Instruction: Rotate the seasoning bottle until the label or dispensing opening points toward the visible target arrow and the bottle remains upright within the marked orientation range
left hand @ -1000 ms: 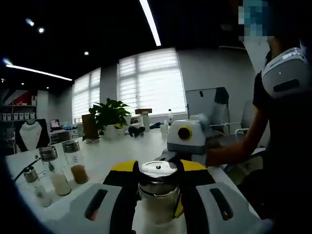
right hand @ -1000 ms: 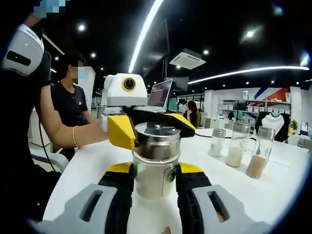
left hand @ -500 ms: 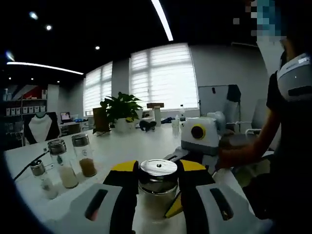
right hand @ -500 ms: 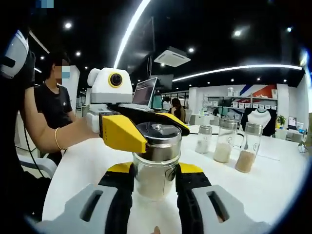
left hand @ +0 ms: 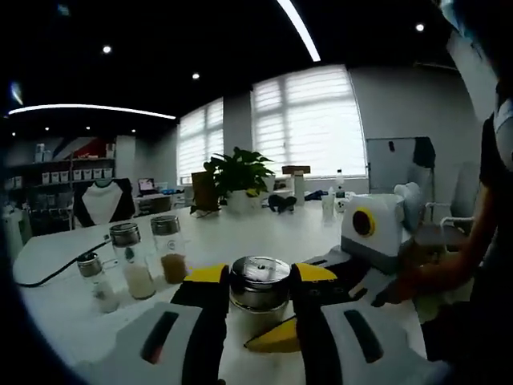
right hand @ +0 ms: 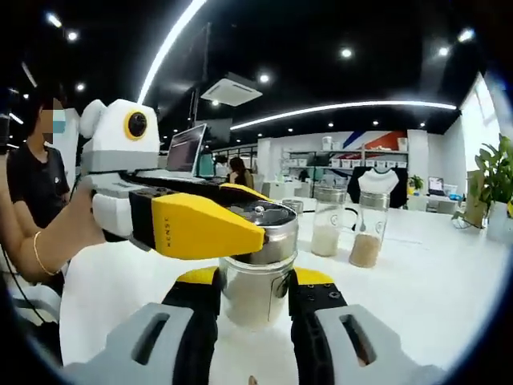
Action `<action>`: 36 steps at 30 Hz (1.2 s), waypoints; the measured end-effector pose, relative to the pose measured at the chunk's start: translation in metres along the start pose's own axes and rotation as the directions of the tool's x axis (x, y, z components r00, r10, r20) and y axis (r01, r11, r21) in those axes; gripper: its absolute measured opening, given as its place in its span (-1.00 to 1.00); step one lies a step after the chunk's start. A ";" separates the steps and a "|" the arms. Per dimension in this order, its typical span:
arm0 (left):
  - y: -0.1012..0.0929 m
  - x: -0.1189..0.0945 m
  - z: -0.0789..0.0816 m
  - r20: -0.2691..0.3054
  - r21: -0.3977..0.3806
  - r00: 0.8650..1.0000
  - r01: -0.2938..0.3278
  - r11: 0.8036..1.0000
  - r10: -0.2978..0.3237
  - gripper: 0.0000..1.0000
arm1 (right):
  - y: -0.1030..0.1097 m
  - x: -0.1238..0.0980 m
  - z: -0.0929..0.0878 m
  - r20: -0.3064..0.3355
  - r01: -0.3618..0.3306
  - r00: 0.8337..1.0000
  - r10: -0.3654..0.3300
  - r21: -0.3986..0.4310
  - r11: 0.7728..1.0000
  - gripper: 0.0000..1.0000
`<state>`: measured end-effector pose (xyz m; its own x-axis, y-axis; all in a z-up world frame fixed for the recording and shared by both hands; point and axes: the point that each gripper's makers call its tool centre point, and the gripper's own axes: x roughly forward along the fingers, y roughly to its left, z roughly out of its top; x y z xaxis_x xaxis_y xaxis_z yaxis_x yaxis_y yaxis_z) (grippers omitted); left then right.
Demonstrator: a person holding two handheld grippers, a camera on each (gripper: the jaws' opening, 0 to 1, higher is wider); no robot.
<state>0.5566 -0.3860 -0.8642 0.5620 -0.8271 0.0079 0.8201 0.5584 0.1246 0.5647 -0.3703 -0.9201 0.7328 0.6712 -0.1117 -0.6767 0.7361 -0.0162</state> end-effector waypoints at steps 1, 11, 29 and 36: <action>-0.005 0.000 0.001 -0.003 0.007 1.000 -0.013 1.000 0.013 -0.37 | 0.000 0.000 0.000 -0.002 0.016 1.000 -0.016 0.009 1.000 -0.39; -0.006 0.003 0.002 0.000 -0.051 0.998 -0.066 0.997 0.066 -0.37 | -0.001 -0.003 0.001 0.032 0.105 0.994 -0.105 0.023 0.994 -0.39; -0.004 0.005 0.001 0.044 -0.132 0.970 -0.231 0.964 0.238 -0.33 | 0.003 -0.010 0.012 0.142 0.180 0.974 -0.179 0.009 0.984 -0.40; -0.003 0.002 -0.001 0.020 -0.139 0.954 -0.295 0.945 0.300 -0.32 | 0.006 -0.009 0.011 0.139 0.183 0.974 -0.180 -0.008 0.983 -0.40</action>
<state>0.5555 -0.3897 -0.8651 0.7801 -0.6223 0.0647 0.6246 0.7807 -0.0221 0.5553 -0.3709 -0.9082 0.8455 0.5330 0.0328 -0.5315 0.8459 -0.0448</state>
